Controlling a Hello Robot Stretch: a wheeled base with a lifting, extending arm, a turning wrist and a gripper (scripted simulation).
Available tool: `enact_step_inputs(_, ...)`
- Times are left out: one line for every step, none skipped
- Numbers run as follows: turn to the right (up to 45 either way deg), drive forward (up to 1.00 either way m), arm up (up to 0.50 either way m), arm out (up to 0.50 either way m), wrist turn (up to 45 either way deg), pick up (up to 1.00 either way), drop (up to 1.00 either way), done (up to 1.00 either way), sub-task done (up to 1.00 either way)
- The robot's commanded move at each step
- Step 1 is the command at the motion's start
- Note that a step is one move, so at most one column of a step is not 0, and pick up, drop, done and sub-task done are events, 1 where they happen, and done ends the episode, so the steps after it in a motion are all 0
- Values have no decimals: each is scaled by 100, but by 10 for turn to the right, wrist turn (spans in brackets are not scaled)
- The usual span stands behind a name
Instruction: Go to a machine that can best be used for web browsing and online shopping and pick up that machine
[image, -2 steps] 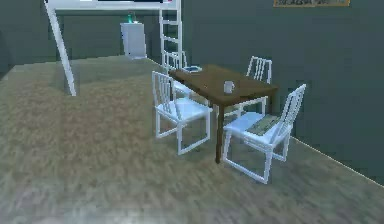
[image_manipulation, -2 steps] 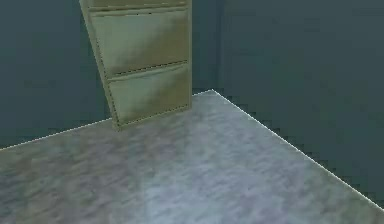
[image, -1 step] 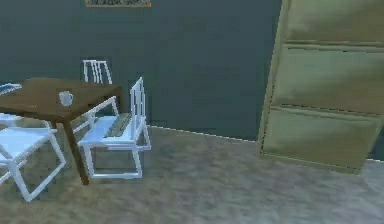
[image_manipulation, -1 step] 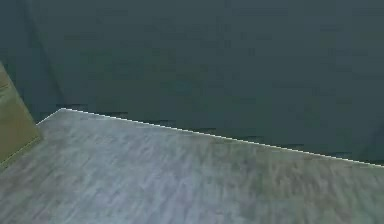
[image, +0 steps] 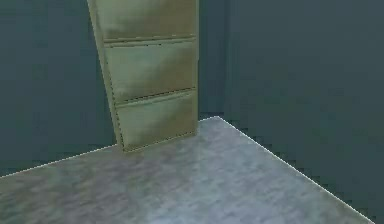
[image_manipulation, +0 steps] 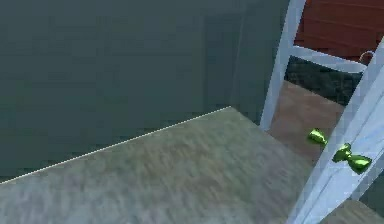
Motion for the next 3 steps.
enact_step_inputs(450, 0, 0, 0, 0, 0, 0, 0, 0)
enact_step_inputs(240, 0, 0, 0, 0, 0, 0, 0, 0)
enact_step_inputs(0, 45, 0, 0, 0, 0, 0, 0, 0)
